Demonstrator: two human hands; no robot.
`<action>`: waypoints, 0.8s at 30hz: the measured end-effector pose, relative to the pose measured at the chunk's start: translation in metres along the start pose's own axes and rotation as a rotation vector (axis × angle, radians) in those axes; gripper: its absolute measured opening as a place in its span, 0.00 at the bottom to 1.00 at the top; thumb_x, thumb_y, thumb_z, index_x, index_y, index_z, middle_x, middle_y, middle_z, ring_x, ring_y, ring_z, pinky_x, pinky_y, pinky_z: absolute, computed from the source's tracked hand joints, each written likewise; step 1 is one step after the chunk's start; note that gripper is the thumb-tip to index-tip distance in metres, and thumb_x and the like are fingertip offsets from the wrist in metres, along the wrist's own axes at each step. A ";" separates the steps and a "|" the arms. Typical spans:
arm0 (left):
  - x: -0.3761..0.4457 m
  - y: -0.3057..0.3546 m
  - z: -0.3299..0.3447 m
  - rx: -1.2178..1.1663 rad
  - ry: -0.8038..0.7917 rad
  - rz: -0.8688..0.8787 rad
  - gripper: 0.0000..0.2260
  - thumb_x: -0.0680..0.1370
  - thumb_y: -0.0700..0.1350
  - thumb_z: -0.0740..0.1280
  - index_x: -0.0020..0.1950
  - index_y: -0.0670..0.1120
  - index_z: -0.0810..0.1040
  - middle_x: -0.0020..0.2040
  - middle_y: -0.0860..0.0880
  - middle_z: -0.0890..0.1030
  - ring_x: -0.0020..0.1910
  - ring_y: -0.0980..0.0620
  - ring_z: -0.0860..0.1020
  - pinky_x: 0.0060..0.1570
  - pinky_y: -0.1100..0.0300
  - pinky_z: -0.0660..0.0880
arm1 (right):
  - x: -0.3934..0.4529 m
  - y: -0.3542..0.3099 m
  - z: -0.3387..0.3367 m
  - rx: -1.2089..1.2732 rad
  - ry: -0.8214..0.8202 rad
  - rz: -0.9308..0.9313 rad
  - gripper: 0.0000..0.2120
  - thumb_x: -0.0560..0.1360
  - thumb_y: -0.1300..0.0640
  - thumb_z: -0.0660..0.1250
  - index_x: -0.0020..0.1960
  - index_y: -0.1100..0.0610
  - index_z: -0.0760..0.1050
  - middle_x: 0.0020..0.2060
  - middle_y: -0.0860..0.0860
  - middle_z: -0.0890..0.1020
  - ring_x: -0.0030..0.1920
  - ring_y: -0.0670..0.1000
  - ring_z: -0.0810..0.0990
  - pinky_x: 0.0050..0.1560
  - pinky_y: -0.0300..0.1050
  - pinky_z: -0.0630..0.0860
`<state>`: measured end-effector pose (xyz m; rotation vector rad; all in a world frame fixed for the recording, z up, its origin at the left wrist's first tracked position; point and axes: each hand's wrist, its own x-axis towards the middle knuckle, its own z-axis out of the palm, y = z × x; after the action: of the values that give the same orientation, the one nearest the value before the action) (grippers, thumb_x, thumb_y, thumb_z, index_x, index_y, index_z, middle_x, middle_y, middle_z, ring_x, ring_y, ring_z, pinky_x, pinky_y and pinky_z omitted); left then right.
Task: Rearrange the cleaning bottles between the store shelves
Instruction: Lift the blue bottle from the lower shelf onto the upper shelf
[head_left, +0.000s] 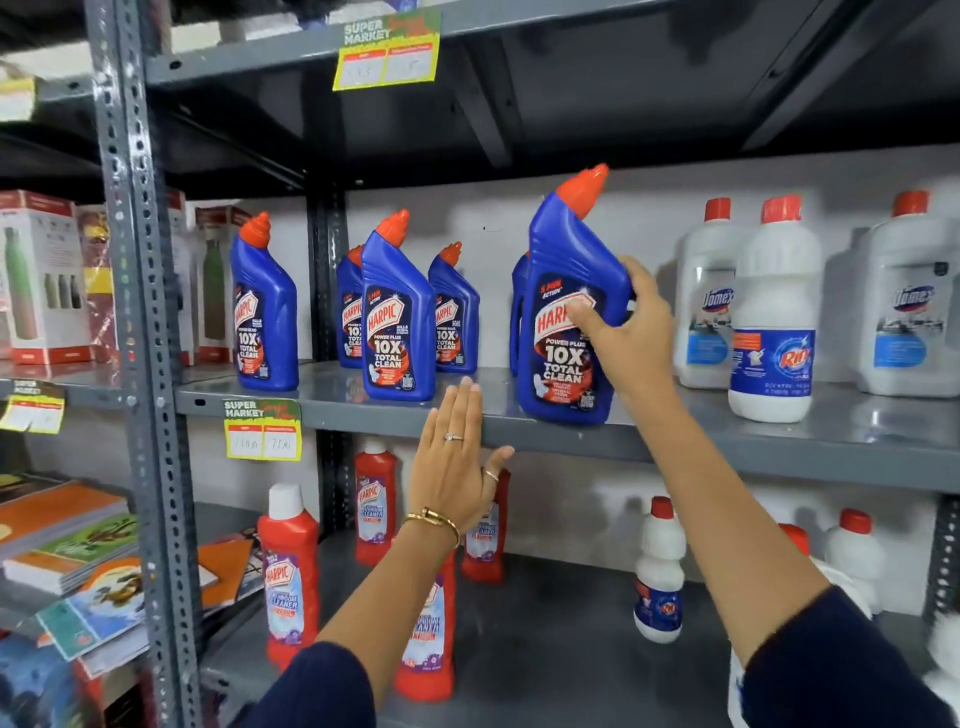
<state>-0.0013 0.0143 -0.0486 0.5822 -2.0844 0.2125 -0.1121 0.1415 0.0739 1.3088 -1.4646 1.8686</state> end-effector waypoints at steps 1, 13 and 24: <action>0.000 0.000 0.002 -0.002 0.014 -0.004 0.33 0.74 0.62 0.44 0.72 0.42 0.46 0.75 0.43 0.53 0.74 0.45 0.49 0.71 0.52 0.44 | 0.007 0.007 0.007 -0.014 -0.021 0.016 0.22 0.69 0.57 0.70 0.62 0.56 0.68 0.49 0.48 0.77 0.51 0.51 0.77 0.52 0.47 0.75; 0.000 -0.004 0.016 0.065 0.060 -0.034 0.30 0.77 0.60 0.43 0.71 0.41 0.54 0.72 0.41 0.63 0.70 0.44 0.55 0.67 0.42 0.55 | 0.039 0.065 0.063 0.072 -0.081 0.139 0.24 0.71 0.55 0.70 0.64 0.55 0.65 0.55 0.55 0.79 0.43 0.46 0.77 0.37 0.35 0.73; 0.001 0.002 0.007 -0.121 0.071 -0.026 0.30 0.75 0.57 0.52 0.72 0.44 0.49 0.74 0.45 0.56 0.72 0.51 0.45 0.70 0.55 0.39 | 0.025 0.068 0.062 0.017 -0.067 0.147 0.26 0.74 0.52 0.65 0.69 0.55 0.61 0.61 0.58 0.75 0.55 0.53 0.77 0.47 0.46 0.79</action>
<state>-0.0082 0.0132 -0.0512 0.5214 -2.0041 0.0899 -0.1513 0.0562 0.0608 1.3157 -1.6222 1.9500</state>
